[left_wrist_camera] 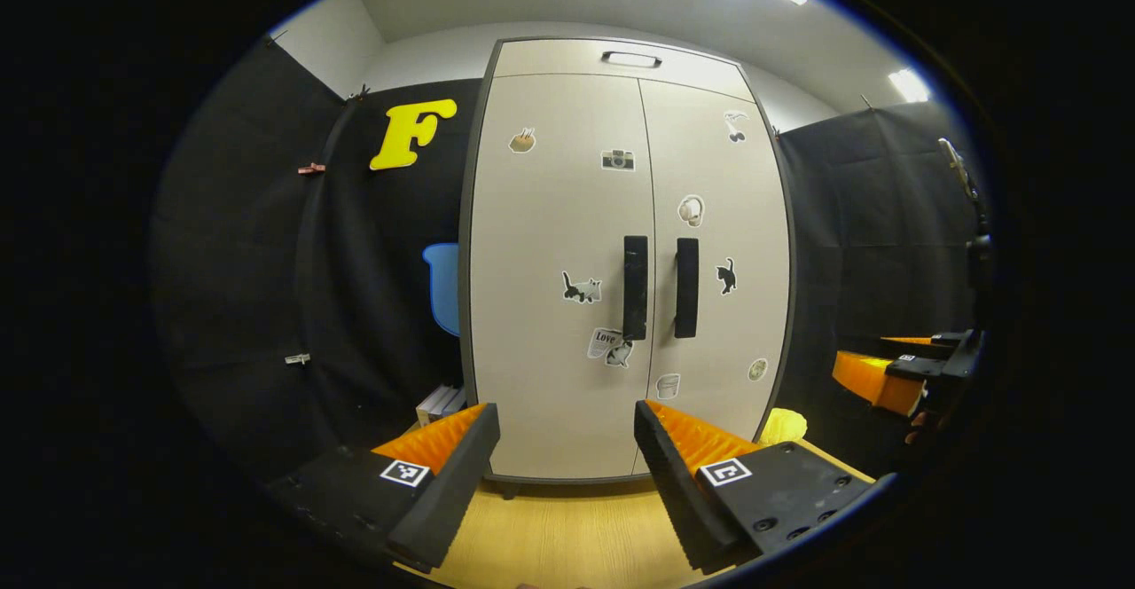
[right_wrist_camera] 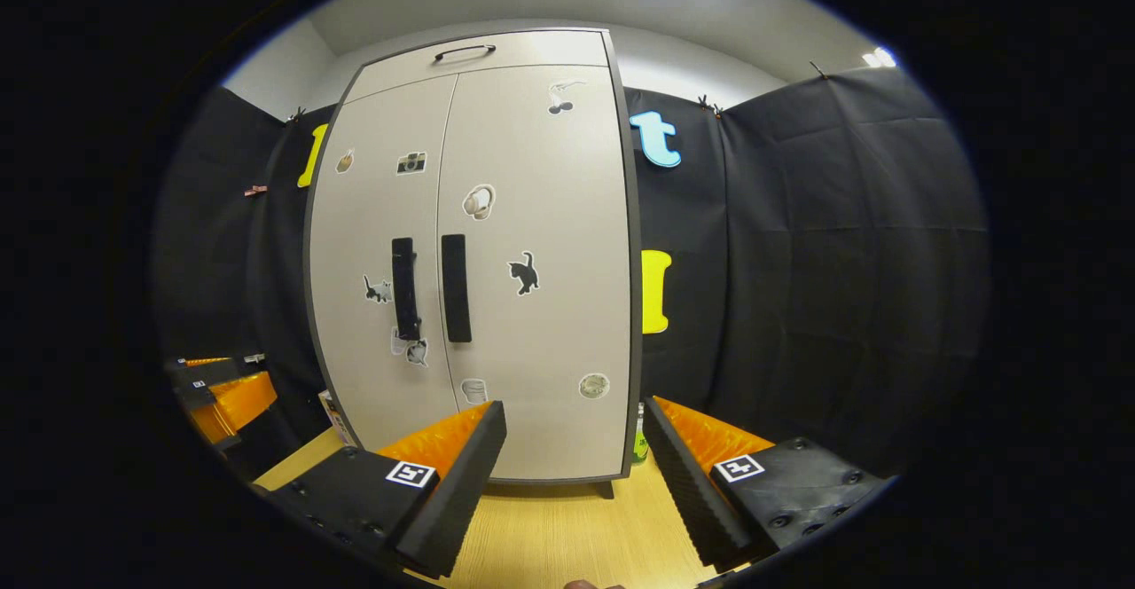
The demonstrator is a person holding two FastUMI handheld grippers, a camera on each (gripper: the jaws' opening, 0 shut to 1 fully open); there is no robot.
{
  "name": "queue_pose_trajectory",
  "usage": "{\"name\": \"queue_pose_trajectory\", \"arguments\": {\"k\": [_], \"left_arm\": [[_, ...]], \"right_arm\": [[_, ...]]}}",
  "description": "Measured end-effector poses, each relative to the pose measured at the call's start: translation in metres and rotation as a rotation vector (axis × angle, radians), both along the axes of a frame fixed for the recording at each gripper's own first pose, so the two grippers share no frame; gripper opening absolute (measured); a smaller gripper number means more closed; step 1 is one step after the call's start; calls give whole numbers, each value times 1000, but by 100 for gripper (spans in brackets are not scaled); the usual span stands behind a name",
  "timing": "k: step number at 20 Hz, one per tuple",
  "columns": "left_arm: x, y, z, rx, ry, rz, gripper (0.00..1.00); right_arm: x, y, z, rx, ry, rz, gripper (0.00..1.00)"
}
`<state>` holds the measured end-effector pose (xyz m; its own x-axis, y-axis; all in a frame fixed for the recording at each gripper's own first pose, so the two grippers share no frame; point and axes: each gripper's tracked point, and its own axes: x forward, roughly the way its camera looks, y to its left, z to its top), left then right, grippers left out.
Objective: Open the right door of the double-door shoe cabinet with the right hand, and open the left door with the left hand.
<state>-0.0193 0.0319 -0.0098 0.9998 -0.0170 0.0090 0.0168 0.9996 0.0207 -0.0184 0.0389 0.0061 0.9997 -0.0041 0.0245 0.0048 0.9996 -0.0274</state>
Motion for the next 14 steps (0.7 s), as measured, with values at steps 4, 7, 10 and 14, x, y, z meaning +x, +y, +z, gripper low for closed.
{"name": "queue_pose_trajectory", "arguments": {"k": [4, 7, 10, 14], "left_arm": [[-1, 5, -3, 5, 12, 0, 95], [-2, 11, -7, 4, 21, 5, 95], [-5, 17, -12, -2, 33, 13, 95], [-9, 34, -7, 5, 10, 63, 95]], "right_arm": [[1, 6, -3, -10, 15, 4, 98], [5, 11, -2, -2, 22, 7, 98], [10, 26, -1, 15, 37, 35, 98], [23, 47, 8, -4, 40, 77, 98]]}}
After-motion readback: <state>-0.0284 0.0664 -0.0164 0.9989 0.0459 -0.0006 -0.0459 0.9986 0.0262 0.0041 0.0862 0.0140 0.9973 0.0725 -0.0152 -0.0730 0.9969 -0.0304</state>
